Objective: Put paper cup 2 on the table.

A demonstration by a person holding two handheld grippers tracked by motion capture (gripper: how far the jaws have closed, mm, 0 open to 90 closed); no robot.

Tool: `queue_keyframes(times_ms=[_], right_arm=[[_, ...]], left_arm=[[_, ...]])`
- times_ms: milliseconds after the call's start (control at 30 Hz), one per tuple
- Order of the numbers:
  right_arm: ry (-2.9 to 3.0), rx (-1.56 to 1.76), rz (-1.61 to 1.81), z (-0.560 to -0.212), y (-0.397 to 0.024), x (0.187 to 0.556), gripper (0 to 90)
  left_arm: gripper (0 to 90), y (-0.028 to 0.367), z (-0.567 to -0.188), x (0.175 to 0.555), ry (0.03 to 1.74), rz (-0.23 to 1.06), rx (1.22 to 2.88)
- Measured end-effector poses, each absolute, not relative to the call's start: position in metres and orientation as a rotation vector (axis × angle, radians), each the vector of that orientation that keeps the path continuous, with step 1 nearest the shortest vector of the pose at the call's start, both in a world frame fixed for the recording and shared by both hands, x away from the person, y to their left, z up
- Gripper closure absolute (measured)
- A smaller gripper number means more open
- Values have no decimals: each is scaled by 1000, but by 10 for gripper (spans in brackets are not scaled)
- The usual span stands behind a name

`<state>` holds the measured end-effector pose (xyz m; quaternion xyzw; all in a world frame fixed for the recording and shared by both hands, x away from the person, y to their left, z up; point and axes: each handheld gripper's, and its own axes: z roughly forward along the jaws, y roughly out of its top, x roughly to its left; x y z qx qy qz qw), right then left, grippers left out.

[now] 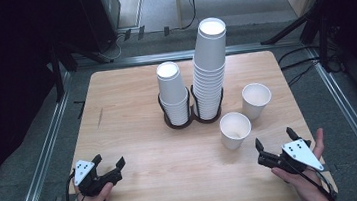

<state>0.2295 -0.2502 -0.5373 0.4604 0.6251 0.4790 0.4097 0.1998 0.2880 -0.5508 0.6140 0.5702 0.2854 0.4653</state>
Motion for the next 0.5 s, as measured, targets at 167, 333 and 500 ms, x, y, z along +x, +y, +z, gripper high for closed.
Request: queue_keyframes(times_ms=[167,333,500], right_arm=[[1547,1181,1189,-537,-260,232,0],[1533,1198,1144,-540,-274,231,0],[1505,1241,1116,-544,-289,232,0]], left_arm=[[89,288,-551,200,1400,704,1508],[89,288,-551,200,1400,700,1508],[89,287,-551,201,1399,701,1510]])
